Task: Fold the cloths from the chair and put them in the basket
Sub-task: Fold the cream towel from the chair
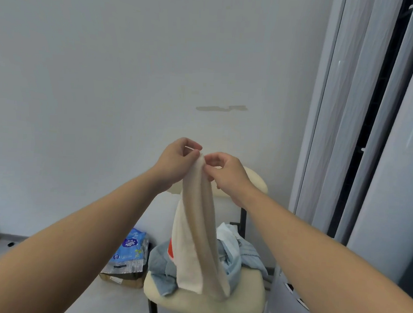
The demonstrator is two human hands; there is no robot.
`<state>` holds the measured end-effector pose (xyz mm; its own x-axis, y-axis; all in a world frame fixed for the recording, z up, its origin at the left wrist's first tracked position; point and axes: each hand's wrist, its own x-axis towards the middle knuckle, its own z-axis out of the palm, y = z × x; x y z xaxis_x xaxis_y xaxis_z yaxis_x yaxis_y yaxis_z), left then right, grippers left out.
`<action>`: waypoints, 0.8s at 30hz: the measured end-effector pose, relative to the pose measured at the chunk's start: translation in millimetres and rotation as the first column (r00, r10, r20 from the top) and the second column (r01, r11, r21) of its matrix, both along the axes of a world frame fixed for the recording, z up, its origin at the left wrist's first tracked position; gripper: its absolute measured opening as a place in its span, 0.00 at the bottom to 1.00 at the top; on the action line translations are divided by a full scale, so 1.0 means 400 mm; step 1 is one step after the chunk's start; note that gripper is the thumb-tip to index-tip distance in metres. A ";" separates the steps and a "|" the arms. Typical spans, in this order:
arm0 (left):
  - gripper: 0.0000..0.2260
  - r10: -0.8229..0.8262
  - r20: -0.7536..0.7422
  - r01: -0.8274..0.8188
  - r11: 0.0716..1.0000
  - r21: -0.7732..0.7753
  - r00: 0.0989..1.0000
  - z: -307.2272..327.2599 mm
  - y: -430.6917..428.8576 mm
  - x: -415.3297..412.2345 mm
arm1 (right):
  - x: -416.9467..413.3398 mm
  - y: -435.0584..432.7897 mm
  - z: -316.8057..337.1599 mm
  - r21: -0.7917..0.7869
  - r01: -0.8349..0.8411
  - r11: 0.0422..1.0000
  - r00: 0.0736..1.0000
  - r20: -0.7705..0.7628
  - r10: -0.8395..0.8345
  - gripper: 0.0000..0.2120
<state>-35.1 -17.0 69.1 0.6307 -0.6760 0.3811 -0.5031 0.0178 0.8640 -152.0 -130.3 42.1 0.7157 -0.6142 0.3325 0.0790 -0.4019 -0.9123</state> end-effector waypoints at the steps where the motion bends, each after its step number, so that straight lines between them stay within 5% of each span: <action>1: 0.06 0.006 0.034 -0.006 1.000 -0.004 0.999 0.005 0.001 -0.002 | 0.003 -0.002 0.002 0.000 0.007 1.000 1.000 0.018 -0.007 0.05; 6: 0.08 0.030 0.120 -0.027 0.999 -0.024 0.992 0.014 0.008 -0.001 | 0.003 0.004 0.020 -0.002 -0.018 1.000 1.000 -0.017 0.018 0.06; 13: 0.08 0.116 0.182 -0.107 0.993 -0.059 0.976 0.012 0.016 0.018 | -0.018 0.025 -0.001 -0.084 -0.209 0.974 0.937 -0.303 0.174 0.13; 24: 0.11 0.281 0.088 -0.266 0.952 -0.150 0.956 0.027 0.031 0.071 | -0.036 0.070 -0.059 -0.200 -0.516 0.833 0.647 -0.729 0.225 0.12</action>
<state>-6.8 -4.8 80.0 0.7344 -0.4212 0.5322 -0.5946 -0.0212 0.8038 -166.4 -102.2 18.4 0.9665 -0.1821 -0.1809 -0.2542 -0.7780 -0.5746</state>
